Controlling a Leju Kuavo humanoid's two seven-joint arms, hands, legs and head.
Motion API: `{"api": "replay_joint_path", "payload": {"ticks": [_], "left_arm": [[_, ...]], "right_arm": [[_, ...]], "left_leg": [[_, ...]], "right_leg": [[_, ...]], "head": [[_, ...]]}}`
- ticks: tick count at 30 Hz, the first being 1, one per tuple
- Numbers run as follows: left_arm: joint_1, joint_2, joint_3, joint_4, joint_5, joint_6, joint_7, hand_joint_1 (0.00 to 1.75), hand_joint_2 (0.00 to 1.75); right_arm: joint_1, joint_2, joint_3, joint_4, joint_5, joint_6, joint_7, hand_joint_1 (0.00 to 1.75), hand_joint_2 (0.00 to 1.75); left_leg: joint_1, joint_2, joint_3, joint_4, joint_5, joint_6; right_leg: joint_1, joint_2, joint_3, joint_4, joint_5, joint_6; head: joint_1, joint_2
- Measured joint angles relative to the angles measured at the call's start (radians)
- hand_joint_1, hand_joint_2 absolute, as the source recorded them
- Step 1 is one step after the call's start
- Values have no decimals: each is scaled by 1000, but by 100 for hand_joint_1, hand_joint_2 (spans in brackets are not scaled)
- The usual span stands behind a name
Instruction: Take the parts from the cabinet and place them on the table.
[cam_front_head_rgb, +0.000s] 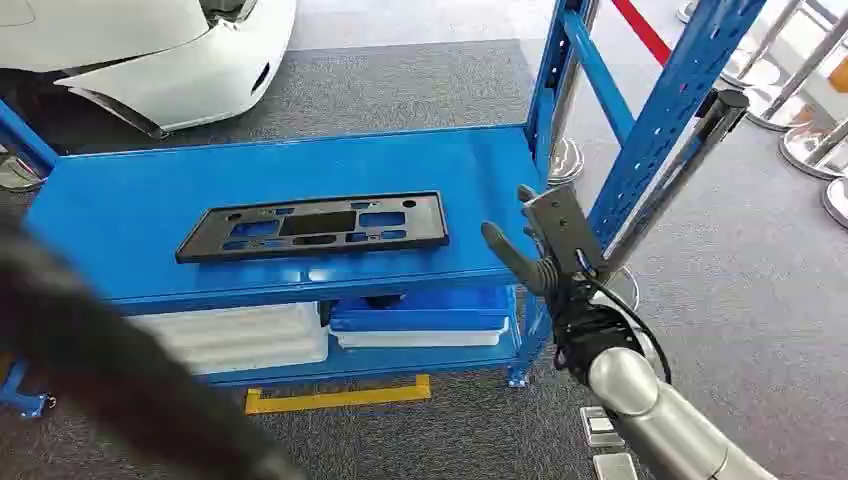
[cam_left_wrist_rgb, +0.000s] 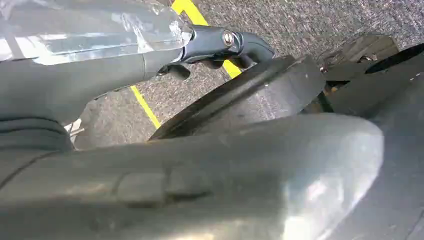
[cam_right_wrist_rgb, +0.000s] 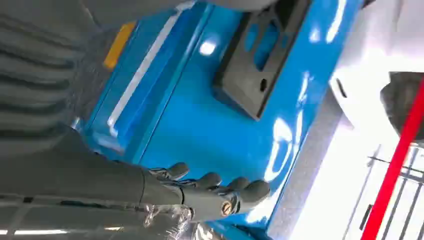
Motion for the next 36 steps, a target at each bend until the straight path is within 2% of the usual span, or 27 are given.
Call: {"api": "replay_joint_path", "payload": {"ticks": [7,8,13,15,17,19,25,30,36], "left_arm": [[0,0,-1,0,-1,-5,0,0,0],[0,0,-1,0,-1,-5,0,0,175],[0,2,-1,0,-2,-8,0,0,175],[-1,2,-2,0,-9,-13,0,0,175],[-1,3,-3,0,-11,-18,0,0,175],[-2,5,-5,0,-15,-23,-1,0,175],[-6,10,-8,0,-20,-26,-11,0,175],[-14,11,-8,0,-25,-25,-18,0,175],[-27,11,-8,0,-39,-26,-22,0,175]], "right_arm": [[-66,-55,29,56,237,87,128,0,175],[-72,-63,33,63,272,99,145,0,175],[-104,-88,51,95,412,166,177,0,175],[-127,-100,72,124,518,252,176,0,175],[-146,-103,93,149,545,312,149,0,175],[-155,-103,119,178,532,337,101,0,175],[-179,-102,193,231,557,339,0,0,175],[-186,-101,234,257,605,299,-58,0,175],[-185,-95,273,280,695,244,-174,0,175]], "left_leg": [[0,0,0,0,0,0],[0,0,0,0,0,0],[0,0,0,0,0,0],[0,0,0,0,0,0],[0,0,0,0,0,0],[0,0,0,0,0,0],[0,0,-1,0,0,0],[0,0,-1,0,0,0],[0,0,-1,0,0,0]], "right_leg": [[0,0,0,0,0,0],[0,0,0,0,0,0],[0,1,0,0,0,0],[0,0,0,0,0,0],[0,0,0,0,0,0],[0,0,0,0,0,0],[1,0,0,0,0,0],[1,0,0,0,0,0],[1,0,0,0,0,0]], "head": [[-1,0],[-1,0],[0,0],[-1,0],[-1,0],[-1,0],[0,0],[0,0],[0,0]]}}
